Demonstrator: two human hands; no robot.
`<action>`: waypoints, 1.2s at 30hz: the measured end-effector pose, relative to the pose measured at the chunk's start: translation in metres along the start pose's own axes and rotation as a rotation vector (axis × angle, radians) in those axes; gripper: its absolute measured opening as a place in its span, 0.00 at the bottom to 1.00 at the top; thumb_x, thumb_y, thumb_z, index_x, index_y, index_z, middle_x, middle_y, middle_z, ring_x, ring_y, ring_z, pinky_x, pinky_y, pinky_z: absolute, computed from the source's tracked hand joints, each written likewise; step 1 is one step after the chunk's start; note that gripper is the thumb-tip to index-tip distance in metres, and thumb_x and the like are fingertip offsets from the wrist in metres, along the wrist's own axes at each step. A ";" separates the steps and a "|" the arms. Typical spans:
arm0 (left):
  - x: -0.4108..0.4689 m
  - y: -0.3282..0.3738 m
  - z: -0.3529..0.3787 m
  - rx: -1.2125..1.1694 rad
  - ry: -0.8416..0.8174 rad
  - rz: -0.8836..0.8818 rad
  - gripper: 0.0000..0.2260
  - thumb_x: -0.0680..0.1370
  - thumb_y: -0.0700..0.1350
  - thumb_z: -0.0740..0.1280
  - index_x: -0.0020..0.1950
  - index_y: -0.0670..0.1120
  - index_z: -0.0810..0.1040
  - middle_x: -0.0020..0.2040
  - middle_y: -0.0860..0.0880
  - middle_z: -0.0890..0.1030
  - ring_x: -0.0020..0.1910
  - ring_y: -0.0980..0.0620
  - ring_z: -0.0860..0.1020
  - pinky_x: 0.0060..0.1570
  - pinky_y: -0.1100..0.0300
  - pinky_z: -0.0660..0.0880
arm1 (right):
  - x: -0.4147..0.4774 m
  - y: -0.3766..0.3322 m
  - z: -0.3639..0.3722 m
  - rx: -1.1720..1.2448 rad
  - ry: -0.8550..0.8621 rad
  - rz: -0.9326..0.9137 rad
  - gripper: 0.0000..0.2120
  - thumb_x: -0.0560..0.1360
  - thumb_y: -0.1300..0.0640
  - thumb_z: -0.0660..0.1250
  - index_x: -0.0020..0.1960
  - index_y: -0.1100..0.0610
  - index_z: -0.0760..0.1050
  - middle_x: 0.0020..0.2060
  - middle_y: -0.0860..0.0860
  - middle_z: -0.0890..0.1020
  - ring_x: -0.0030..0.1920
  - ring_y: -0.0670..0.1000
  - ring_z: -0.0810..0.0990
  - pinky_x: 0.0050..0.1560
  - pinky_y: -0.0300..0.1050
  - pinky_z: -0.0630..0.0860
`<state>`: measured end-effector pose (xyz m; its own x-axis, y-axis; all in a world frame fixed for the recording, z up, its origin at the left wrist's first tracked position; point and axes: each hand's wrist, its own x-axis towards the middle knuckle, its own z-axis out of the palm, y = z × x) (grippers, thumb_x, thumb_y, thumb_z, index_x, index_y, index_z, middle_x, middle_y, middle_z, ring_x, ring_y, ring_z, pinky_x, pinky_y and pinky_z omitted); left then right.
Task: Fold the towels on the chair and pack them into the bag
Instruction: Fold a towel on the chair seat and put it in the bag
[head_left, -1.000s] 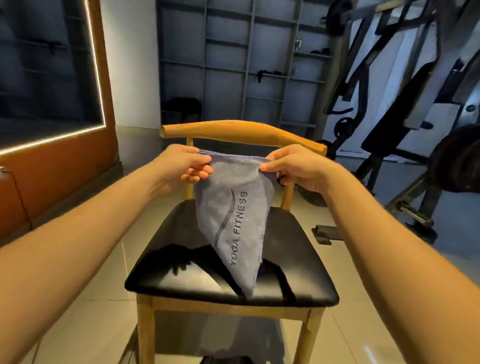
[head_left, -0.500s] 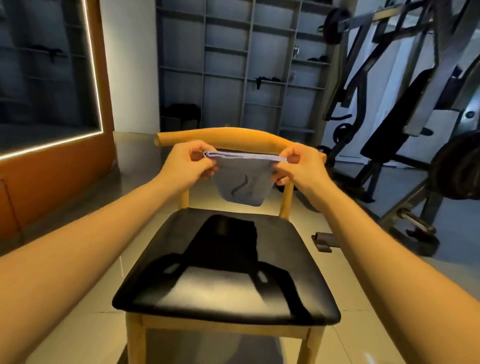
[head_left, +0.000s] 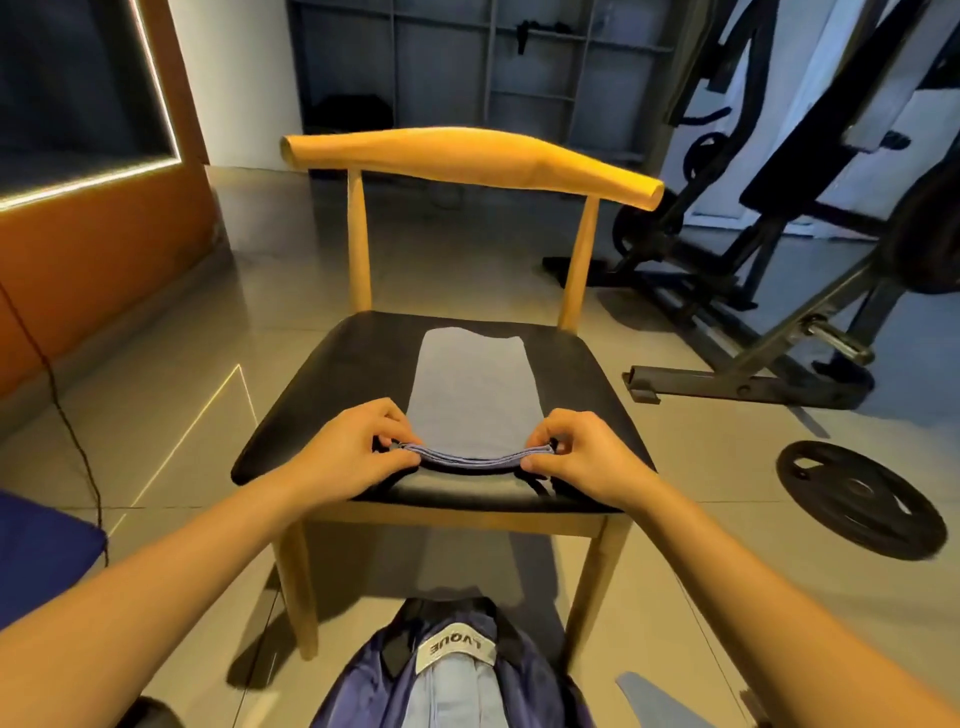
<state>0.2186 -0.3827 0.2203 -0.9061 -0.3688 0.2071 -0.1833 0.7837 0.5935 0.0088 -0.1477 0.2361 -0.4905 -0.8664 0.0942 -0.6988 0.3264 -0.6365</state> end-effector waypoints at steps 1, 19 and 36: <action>-0.001 -0.001 0.001 -0.016 -0.001 -0.015 0.05 0.77 0.52 0.73 0.52 0.57 0.86 0.51 0.59 0.78 0.50 0.59 0.78 0.48 0.59 0.79 | -0.001 0.001 0.000 -0.003 0.010 -0.004 0.03 0.75 0.50 0.75 0.45 0.47 0.83 0.45 0.46 0.80 0.45 0.48 0.79 0.44 0.41 0.77; 0.019 0.017 0.023 0.002 0.246 -0.195 0.05 0.76 0.43 0.72 0.44 0.51 0.77 0.40 0.52 0.80 0.38 0.52 0.78 0.40 0.55 0.77 | 0.007 -0.002 0.017 -0.281 0.253 -0.015 0.07 0.79 0.47 0.71 0.47 0.48 0.74 0.44 0.43 0.74 0.41 0.47 0.76 0.39 0.39 0.71; 0.016 -0.002 0.012 0.130 0.096 0.090 0.09 0.81 0.51 0.67 0.58 0.53 0.83 0.48 0.59 0.80 0.50 0.58 0.75 0.51 0.57 0.75 | -0.004 0.002 0.012 -0.453 0.068 -0.128 0.06 0.85 0.51 0.59 0.57 0.51 0.72 0.50 0.45 0.72 0.44 0.47 0.73 0.43 0.40 0.71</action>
<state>0.2000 -0.3838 0.2133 -0.8818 -0.3349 0.3320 -0.1562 0.8717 0.4645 0.0159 -0.1482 0.2253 -0.4084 -0.8884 0.2099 -0.9050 0.3639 -0.2204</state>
